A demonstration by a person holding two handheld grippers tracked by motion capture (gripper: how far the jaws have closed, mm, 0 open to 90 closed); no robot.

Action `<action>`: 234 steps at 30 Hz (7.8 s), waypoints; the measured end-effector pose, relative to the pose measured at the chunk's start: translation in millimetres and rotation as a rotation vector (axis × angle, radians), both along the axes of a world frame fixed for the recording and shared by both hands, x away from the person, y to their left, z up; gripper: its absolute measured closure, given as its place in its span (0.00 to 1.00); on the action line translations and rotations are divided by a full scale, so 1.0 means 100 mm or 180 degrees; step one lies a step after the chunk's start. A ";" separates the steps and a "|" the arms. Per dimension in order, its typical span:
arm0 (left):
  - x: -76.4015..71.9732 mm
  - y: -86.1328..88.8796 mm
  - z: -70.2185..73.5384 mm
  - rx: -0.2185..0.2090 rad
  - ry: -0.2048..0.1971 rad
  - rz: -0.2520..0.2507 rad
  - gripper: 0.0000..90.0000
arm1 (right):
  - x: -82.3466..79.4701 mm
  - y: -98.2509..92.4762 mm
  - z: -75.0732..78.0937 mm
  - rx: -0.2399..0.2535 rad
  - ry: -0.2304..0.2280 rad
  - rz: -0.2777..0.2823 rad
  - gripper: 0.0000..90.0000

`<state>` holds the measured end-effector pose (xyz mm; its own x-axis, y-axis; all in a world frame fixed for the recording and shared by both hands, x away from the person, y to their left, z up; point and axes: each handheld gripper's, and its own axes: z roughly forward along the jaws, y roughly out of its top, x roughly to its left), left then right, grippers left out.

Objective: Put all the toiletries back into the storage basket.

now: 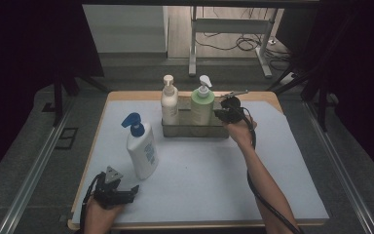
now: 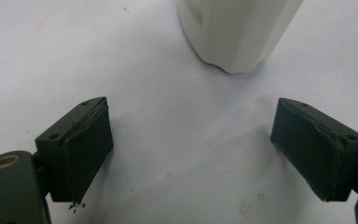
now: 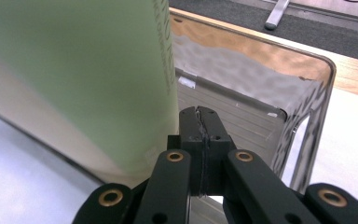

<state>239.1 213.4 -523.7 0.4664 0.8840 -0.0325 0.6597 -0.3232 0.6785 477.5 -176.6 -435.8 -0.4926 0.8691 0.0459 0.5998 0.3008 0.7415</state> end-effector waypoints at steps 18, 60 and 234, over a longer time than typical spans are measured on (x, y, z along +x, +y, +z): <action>0.00 0.00 0.00 0.0005 0.0003 -0.0002 0.14 | 0.11 0.08 -0.15 -0.0018 0.0078 0.0003 0.99; 0.00 0.00 0.00 0.0006 0.0004 -0.0001 0.14 | 0.07 0.41 -0.22 0.0077 0.0141 0.0268 0.99; 0.58 0.05 0.14 -0.0336 0.0102 -0.0166 1.00 | -1.92 -1.20 -0.85 -0.0258 0.0148 0.0441 0.00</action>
